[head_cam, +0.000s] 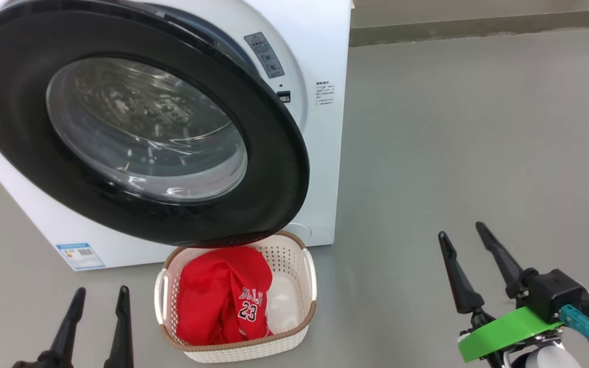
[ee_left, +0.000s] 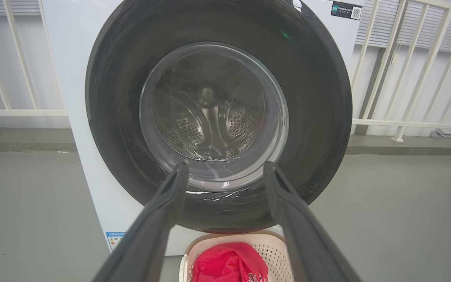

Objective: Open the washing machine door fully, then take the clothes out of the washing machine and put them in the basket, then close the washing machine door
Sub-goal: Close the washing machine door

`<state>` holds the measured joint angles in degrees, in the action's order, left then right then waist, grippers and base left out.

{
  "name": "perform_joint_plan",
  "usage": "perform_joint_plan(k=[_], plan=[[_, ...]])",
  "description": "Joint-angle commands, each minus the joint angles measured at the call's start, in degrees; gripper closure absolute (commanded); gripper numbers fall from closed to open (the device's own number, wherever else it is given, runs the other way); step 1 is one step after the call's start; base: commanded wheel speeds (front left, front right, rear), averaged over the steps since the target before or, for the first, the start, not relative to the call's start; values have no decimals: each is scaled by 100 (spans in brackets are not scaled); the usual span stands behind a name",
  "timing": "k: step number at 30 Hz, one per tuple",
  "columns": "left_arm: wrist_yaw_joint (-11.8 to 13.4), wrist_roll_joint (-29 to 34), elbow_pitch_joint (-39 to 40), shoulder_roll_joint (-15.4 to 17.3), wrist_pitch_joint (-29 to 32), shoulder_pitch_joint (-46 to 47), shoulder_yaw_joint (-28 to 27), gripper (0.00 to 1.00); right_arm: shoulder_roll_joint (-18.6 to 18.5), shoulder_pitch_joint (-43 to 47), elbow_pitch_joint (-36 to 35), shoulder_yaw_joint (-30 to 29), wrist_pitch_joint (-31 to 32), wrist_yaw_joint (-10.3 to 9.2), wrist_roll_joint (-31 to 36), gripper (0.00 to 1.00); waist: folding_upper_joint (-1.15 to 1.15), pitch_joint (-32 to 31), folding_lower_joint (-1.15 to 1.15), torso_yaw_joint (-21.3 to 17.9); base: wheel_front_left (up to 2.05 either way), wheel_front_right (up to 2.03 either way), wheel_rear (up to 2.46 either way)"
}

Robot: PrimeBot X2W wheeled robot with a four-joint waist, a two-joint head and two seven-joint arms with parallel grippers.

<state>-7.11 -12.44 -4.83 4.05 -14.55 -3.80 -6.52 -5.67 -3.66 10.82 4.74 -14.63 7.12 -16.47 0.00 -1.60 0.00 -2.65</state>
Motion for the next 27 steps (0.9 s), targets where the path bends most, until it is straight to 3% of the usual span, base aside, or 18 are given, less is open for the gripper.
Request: perform_joint_plan(k=[1, 10, 27], plan=[[-37, 58, 122, 32, -45, 87, -140, 0, -76, -43, -77, 200, -37, 36, 29, 100, 0, 25, 0, 63, 0, 0, 0], [-37, 113, 110, 59, -45, 152, 20, 0, -157, -594, 321, 664, -37, 36, -99, 100, 0, 192, 0, 386, 0, 0, 0], [-37, 93, 179, 86, -45, 534, 366, 0, -185, -2690, 1572, 1733, -37, 36, -559, 100, 0, 925, 0, 1261, 0, 0, 0]])
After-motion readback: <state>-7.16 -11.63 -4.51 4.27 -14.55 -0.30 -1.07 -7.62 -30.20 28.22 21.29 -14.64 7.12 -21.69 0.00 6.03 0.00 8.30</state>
